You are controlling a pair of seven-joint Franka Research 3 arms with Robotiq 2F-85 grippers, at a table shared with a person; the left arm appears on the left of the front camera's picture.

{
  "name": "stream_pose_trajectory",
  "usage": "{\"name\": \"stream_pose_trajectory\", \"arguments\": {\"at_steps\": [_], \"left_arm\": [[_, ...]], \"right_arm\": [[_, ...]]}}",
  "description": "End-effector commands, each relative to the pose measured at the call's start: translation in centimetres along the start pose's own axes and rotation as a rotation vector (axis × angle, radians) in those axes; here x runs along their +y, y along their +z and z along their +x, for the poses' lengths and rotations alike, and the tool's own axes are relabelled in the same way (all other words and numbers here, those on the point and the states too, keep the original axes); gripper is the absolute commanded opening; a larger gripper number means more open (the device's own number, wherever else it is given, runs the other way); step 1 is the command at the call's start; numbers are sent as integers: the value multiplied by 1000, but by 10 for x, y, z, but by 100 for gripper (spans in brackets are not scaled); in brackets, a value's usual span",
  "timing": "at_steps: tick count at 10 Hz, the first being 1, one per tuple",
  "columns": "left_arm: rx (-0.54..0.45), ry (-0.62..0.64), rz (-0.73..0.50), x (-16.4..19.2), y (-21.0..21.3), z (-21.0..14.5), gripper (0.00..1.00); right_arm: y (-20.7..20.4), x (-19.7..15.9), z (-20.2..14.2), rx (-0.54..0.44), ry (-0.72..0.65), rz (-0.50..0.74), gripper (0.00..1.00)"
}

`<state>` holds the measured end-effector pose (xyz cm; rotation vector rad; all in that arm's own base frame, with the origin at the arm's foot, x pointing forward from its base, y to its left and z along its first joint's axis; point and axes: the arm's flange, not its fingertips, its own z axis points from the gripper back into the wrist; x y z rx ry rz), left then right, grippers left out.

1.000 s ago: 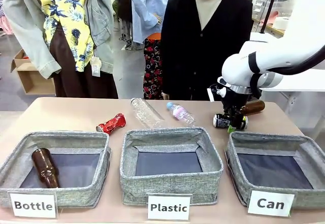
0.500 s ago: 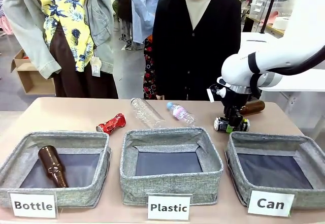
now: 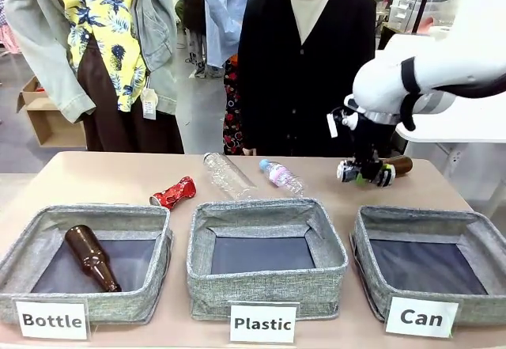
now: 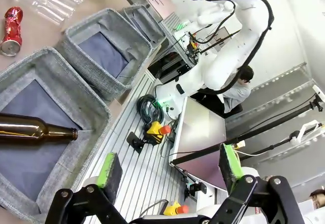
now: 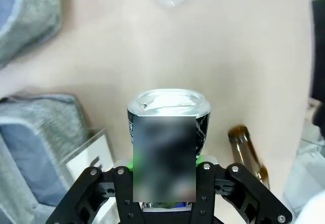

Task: Sort the can waste into the basket.
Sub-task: Pick up the can waste from the table and place it in the right Fabric basket.

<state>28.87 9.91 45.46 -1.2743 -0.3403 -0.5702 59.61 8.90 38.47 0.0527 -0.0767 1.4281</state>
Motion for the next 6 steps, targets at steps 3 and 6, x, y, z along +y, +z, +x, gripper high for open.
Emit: {"name": "stream_pose_trajectory", "arguments": {"at_steps": [3, 6], "left_arm": [[3, -16, -7, 0, -2, -2, 100], [3, -16, -7, 0, -2, -2, 100]], "right_arm": [[93, 110, -35, 1, -4, -50, 0], [89, 181, -88, 18, 29, -24, 0]]}}
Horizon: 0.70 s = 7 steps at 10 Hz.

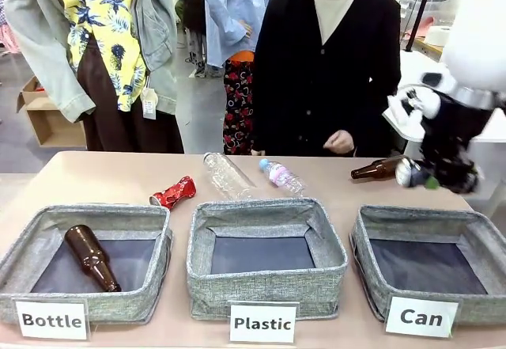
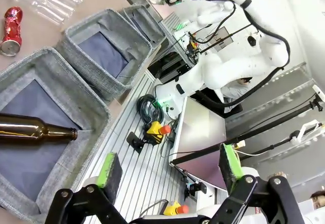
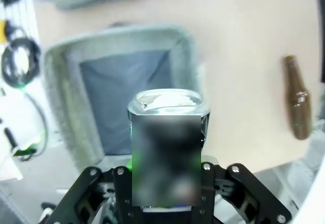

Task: Sort the can waste into the basket.
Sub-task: Pick up the can waste from the table and place it in the right Fabric basket.

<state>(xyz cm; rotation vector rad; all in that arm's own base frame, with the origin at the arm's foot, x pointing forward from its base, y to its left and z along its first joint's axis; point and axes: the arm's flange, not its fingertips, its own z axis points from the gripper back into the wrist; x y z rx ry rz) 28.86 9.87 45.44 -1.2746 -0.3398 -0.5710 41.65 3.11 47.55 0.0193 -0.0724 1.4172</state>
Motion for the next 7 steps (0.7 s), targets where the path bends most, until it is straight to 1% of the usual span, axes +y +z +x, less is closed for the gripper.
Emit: {"name": "stream_pose_trajectory", "arguments": {"at_steps": [1, 2, 3, 5, 6, 7], "left_arm": [[2, -16, -6, 0, -2, -2, 100], [2, -16, -6, 0, -2, -2, 100], [2, -16, -6, 0, -2, -2, 100], [2, -16, -6, 0, -2, -2, 100], [2, -16, -6, 0, -2, -2, 100], [2, -16, -6, 0, -2, -2, 100]], "right_arm": [[-17, 21, -24, -42, 54, 14, 0], [-23, 28, -29, -75, 28, 12, 0], [-26, 31, -30, -89, 32, 22, 0], [-27, 30, -28, -81, 38, 30, 0], [-27, 29, -29, -92, 34, 36, 0], [-28, 29, -31, -81, 51, 33, 94]]}}
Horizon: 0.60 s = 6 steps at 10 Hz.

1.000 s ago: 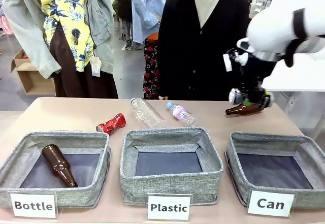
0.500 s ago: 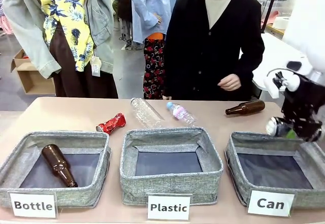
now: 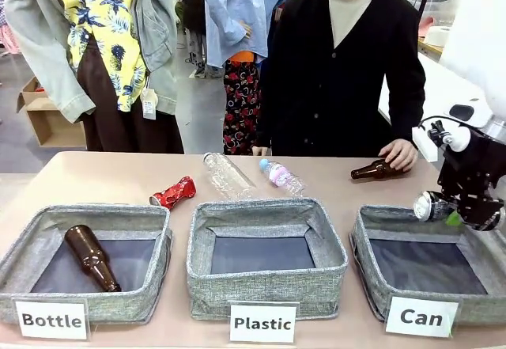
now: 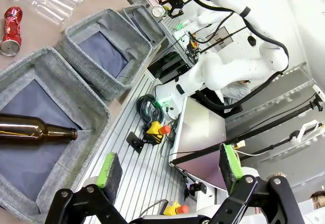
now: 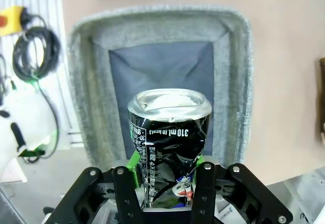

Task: Sort the can waste into the basket.
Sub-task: Pick up the can waste from the table and place it in the right Fabric basket.

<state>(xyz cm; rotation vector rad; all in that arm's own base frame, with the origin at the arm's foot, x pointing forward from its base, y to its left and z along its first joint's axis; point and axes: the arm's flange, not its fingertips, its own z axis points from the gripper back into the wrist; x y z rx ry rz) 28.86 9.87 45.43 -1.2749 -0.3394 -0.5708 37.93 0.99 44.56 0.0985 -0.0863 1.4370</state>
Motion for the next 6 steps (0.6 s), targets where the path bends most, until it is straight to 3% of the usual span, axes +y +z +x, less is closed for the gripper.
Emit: {"name": "stream_pose_trajectory", "arguments": {"at_steps": [1, 2, 6], "left_arm": [[2, -16, -6, -1, -2, -2, 100], [2, -16, -6, -1, -2, -2, 100], [2, -16, -6, -1, -2, -2, 100]], "right_arm": [[-1, -6, -3, -22, 30, -9, 93], [-1, -7, -3, -20, 26, -8, 100], [-2, -12, -5, -44, 3, -2, 100]]}}
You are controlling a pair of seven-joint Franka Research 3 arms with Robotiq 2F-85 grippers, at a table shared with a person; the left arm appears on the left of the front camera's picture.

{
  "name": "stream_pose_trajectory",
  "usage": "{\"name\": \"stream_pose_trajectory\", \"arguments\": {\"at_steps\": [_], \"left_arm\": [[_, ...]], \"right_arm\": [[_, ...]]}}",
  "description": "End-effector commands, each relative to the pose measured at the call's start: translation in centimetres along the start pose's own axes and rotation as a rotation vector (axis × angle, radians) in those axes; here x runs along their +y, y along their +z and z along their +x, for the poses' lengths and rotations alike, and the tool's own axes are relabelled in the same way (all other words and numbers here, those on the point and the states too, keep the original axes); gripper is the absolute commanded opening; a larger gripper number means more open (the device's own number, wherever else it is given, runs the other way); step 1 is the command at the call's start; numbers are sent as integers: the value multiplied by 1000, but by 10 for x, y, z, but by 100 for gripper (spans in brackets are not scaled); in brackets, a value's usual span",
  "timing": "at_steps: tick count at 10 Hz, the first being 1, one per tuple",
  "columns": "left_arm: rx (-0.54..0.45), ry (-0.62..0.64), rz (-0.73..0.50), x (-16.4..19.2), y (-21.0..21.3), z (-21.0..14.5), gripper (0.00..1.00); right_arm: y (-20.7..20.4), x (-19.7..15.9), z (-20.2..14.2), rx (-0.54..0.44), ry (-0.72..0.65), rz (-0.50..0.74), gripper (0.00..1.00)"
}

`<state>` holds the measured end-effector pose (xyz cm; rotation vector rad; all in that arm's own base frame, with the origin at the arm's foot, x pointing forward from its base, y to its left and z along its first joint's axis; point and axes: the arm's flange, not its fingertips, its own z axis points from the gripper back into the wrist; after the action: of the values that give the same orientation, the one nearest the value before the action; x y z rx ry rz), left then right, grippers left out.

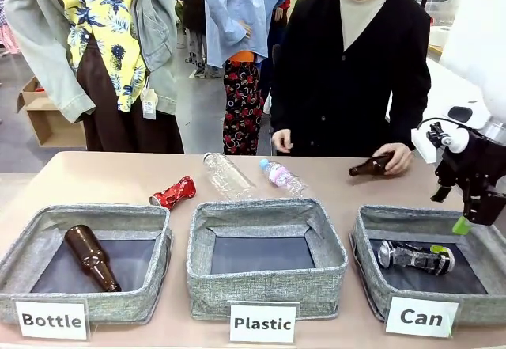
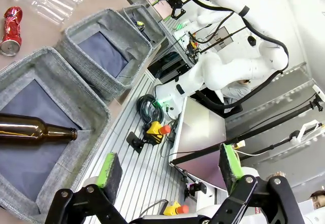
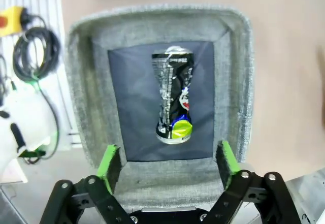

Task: Sort the can waste into the basket.
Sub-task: Pick up the can waste from the table and place it in the right Fabric basket.

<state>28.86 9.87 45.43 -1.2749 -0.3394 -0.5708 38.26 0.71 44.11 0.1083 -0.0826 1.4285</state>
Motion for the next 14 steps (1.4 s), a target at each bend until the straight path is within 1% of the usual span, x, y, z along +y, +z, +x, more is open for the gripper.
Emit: {"name": "stream_pose_trajectory", "arguments": {"at_steps": [1, 2, 3, 4, 5, 6, 7, 8, 9, 10, 11, 12, 14], "left_arm": [[2, -16, -6, -1, -2, -2, 100], [2, -16, -6, -1, -2, -2, 100], [2, -16, -6, -1, -2, -2, 100], [2, -16, -6, -1, -2, -2, 100], [2, -16, -6, -1, -2, -2, 100], [2, -16, -6, -1, -2, -2, 100], [2, -16, -6, -1, -2, -2, 100], [2, -16, -6, -1, -2, -2, 100], [2, -16, -6, -1, -2, -2, 100], [2, -16, -6, -1, -2, -2, 100], [2, -16, -6, -1, -2, -2, 100], [2, -16, -6, -1, -2, -2, 100], [2, -16, -6, -1, -2, -2, 100]], "right_arm": [[4, -10, -3, -86, -6, -2, 100], [6, -12, -5, -178, -56, 10, 100], [19, -18, -9, -389, -214, 69, 100], [35, -31, -14, -778, -683, 52, 100], [47, -38, -26, -1030, -879, 185, 100], [56, -41, -49, -1320, -952, 410, 100], [57, -43, -72, -1574, -1009, 437, 100], [54, -44, -88, -1702, -1111, 420, 100], [49, -42, -100, -1775, -1161, 428, 100], [46, -39, -106, -1799, -1205, 401, 100], [44, -39, -109, -1805, -1226, 404, 100], [50, -38, -115, -1031, -761, 456, 100], [50, -38, -115, -1031, -761, 456, 100]]}}
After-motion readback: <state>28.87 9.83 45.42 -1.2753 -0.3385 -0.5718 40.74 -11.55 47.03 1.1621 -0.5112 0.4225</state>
